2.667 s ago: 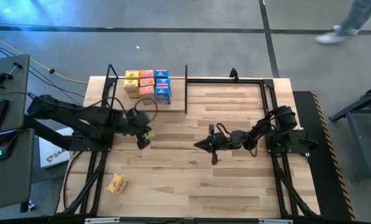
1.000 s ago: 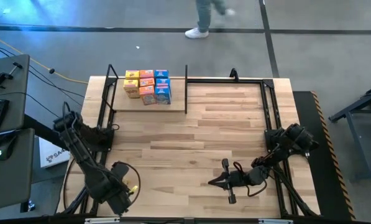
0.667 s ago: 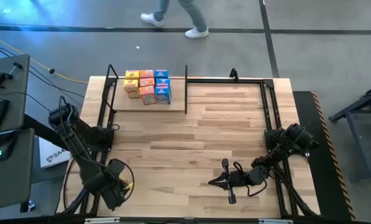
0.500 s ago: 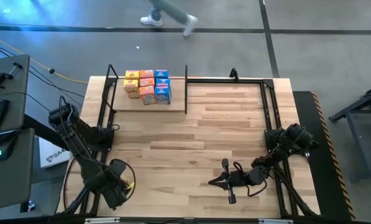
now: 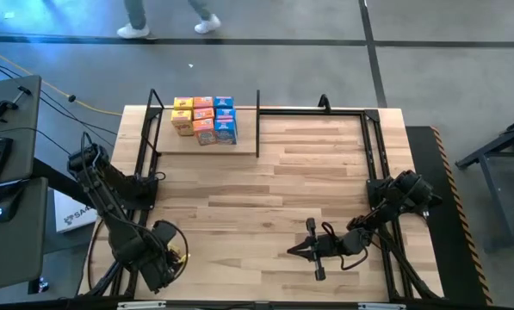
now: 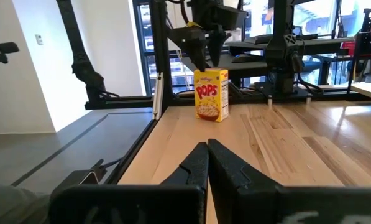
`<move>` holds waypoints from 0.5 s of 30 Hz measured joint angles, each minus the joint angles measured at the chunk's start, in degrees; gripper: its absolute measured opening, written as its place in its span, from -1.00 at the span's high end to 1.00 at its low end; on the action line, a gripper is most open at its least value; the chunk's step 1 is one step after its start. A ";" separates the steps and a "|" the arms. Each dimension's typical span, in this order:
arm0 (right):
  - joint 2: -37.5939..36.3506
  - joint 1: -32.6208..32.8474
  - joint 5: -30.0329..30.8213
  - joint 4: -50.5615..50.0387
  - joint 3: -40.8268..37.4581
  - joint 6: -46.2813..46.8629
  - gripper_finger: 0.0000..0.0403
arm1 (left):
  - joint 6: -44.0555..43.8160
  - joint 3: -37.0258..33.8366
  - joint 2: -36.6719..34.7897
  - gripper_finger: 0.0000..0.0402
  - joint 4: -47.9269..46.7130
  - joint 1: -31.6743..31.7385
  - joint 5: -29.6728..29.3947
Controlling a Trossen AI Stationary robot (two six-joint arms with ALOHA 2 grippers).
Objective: Stack cereal on shelf
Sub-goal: Put the yellow cereal box on the shelf aligned with the other yellow cereal box
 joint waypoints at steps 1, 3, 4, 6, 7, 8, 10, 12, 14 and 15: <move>0.00 0.00 -0.01 0.00 0.00 0.00 1.00 | 0.43 0.01 0.00 -0.30 -0.15 0.00 0.01; 0.00 0.00 -0.02 0.00 0.00 0.02 1.00 | 1.25 0.00 0.00 -0.34 -0.78 0.00 0.04; 0.00 0.00 -0.02 -0.04 0.00 0.02 1.00 | 1.44 0.01 0.00 -0.35 -1.51 0.00 0.04; 0.00 0.00 -0.02 -0.10 0.00 0.02 1.00 | 1.20 -0.51 -0.02 -0.38 -2.76 0.00 0.29; 0.00 0.00 -0.02 -0.18 0.00 0.02 1.00 | 0.91 -0.80 -0.02 -0.40 -2.97 0.00 0.55; 0.00 0.00 -0.02 -0.32 -0.02 0.05 1.00 | 0.84 -1.12 -0.08 -0.40 -2.67 0.00 0.97; 0.00 0.00 -0.02 -0.74 -0.02 0.31 1.00 | 1.10 -1.51 -0.13 -0.40 -1.38 0.03 1.52; 0.00 -0.06 -0.02 -1.25 -0.02 0.92 1.00 | 1.92 -1.62 0.16 -0.41 1.21 -0.07 1.24; 0.00 -0.32 -0.04 -1.50 -0.02 1.26 1.00 | 1.91 -1.66 0.22 -0.41 1.99 -0.13 0.53; 0.00 -0.46 -0.06 -1.53 -0.02 1.29 1.00 | 1.88 -1.66 0.11 -0.41 1.83 -0.13 0.51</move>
